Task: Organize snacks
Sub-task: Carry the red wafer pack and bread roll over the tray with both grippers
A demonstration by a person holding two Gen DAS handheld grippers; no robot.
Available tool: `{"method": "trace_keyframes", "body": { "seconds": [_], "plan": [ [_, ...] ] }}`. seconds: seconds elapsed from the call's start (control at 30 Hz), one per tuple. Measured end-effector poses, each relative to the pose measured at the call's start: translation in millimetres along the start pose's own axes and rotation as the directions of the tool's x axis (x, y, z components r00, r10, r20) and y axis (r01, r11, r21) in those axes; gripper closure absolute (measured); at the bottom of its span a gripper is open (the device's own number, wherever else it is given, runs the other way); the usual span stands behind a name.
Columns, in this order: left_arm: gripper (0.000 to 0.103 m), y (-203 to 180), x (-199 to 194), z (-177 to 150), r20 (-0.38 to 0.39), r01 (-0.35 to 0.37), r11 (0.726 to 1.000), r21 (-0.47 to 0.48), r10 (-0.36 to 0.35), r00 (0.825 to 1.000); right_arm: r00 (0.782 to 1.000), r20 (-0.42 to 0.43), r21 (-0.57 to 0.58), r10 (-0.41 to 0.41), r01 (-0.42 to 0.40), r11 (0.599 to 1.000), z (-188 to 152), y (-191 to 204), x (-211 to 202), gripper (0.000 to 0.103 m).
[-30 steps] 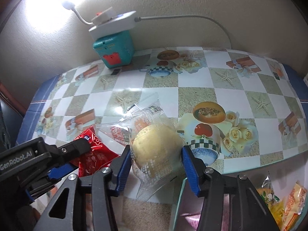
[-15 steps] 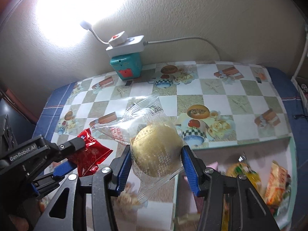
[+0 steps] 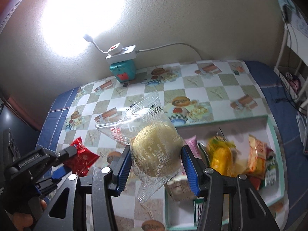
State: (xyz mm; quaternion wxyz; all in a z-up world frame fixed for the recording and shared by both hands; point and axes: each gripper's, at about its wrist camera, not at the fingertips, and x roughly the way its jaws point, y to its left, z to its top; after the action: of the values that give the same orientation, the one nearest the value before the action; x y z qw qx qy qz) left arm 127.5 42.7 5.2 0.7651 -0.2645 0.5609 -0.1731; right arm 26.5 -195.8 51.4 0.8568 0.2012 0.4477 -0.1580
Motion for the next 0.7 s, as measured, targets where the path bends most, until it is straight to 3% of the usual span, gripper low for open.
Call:
{"method": "trace_keyframes", "body": {
  "seconds": [0.37, 0.7],
  "plan": [
    [0.052, -30, -20, -34, 0.018, 0.002, 0.991, 0.133, -0.005, 1.000, 1.000, 0.004, 0.090, -0.020, 0.019, 0.996, -34, -34, -28, 0.049],
    [0.052, -70, -2, -73, -0.063, 0.010, 0.961, 0.277, 0.008, 0.998, 0.996, -0.057, 0.245, -0.065, 0.077, 0.966, -49, -92, -28, 0.049]
  ]
}}
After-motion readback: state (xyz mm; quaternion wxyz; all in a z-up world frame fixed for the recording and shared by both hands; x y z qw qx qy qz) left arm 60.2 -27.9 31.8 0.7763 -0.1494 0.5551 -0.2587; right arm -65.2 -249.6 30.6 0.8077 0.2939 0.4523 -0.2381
